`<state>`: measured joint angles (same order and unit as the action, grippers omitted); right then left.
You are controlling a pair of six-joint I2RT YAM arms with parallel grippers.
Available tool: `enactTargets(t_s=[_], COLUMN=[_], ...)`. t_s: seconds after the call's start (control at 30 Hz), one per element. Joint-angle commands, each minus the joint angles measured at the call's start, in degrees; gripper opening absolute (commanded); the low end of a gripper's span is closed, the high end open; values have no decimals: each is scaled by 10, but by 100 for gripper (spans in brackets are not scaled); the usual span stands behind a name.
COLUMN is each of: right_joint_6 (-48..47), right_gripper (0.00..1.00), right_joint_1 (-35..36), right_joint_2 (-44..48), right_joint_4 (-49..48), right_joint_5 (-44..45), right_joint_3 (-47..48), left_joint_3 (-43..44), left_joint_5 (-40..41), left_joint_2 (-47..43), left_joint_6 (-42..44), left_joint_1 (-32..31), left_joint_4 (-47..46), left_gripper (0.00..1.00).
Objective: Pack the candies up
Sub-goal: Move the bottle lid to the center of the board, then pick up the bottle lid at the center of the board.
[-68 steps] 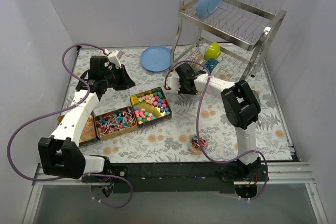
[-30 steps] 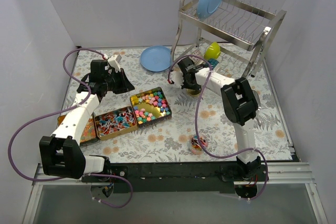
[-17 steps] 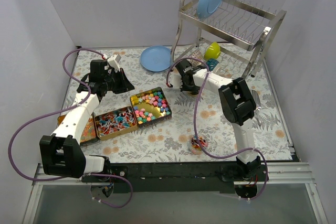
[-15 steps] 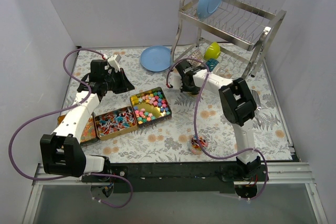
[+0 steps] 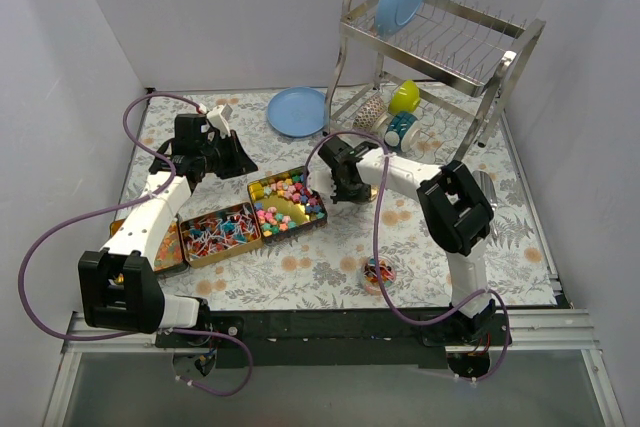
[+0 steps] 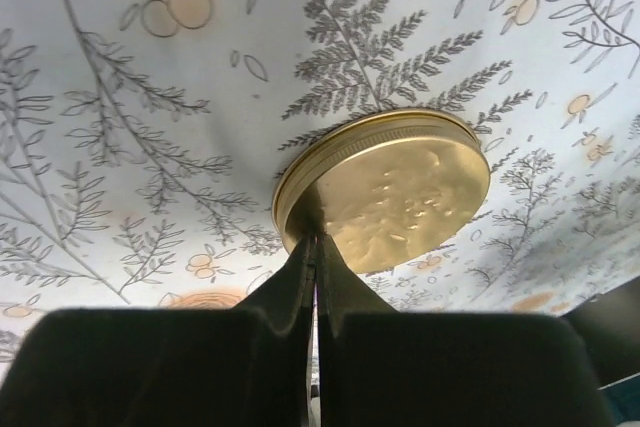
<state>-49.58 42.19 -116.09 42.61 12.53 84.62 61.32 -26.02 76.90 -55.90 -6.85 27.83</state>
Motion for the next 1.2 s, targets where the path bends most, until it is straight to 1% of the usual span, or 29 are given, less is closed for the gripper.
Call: enactTargets(t_s=[0.0, 0.03, 0.07, 0.1, 0.13, 0.17, 0.2, 0.23, 0.27, 0.3, 0.33, 0.37, 0.4, 0.43, 0.47, 0.5, 0.53, 0.57, 0.6, 0.63, 0.67, 0.73, 0.8, 0.97, 1.17], right_joint_6=[27, 24, 20, 12, 6, 2, -19, -33, -46, -61, -87, -98, -109, -134, -144, -154, -162, -179, -191, -198, -220, -235, -262, -293, -305], right_gripper=[1, 1, 7, 23, 45, 52, 58, 64, 65, 66, 69, 70, 70, 71, 72, 73, 83, 83, 86, 95, 98, 98, 98, 98, 98], right_joint_1=[-1, -4, -9, -15, -30, -36, -45, -59, -66, -72, -83, -88, -92, -104, -110, -116, -128, -133, -138, -143, -145, -148, -149, -148, -148], right_joint_2=[16, 20, 24, 32, 38, 42, 50, 53, 55, 60, 61, 61, 57, 53, 48, 34, 27, 20, 8, 3, -1, -5, -14, -38, -51], right_joint_4=[57, 59, 60, 64, 73, 76, 84, 102, 110, 117, 121, 123, 127, 132, 145, 155, 160, 166, 178, 179, 180, 176, 178, 208, 176], right_joint_5=[-55, -54, -56, -78, -93, -106, -150, -173, -194, -227, -240, -246, -259, -268, -276, -296, -303, -309, -319, -320, -324, -336, -347, -364, -361], right_joint_3=[39, 46, 53, 73, 81, 89, 94, 105, 106, 106, 100, 97, 95, 95, 106, 113, 122, 143, 150, 157, 161, 165, 169, 173, 150], left_joint_3=[-12, -12, -11, -11, -12, -12, -13, -14, -15, -15, -16, -16, -15, -14, -12, -12, -11, -9, -10, -9, -10, -12, -13, -10, -9], left_joint_5=[-6, -7, -7, -7, -7, -7, -7, -7, -10, -10, -12, -17, -18, -22, -22, -25, -28, -31, -37, -38, -39, -41, -41, -38, -30], left_joint_2=[-9, -10, -11, -11, -11, -11, -11, -11, -11, -11, -10, -10, -9, -9, -7, -7, -6, -5, -4, -3, -2, 3, 4, 14, 26], left_joint_6=[4, 4, 4, 4, 4, 5, 6, 8, 7, 7, 7, 7, 7, 7, 9, 11, 16, 23, 27, 28, 30, 32, 33, 40, 45], left_joint_1=[3, 3, 3, 3, 3, 3, 3, 3, 3, 3, 3, 4, 5, 5, 5, 6, 7, 7, 7, 8, 9, 11, 12, 18, 25], left_joint_4=[-7, -8, -7, -7, -8, -7, -7, -7, -8, -7, -9, -9, -9, -10, -9, -9, -8, -7, -5, -5, -3, -2, -1, 3, 2], left_gripper=[0, 0, 0, 0, 0, 0, 0, 0, 0, 4, 9, 18, 33, 40, 44, 51, 53, 55, 58, 64, 66, 74, 76, 77, 77])
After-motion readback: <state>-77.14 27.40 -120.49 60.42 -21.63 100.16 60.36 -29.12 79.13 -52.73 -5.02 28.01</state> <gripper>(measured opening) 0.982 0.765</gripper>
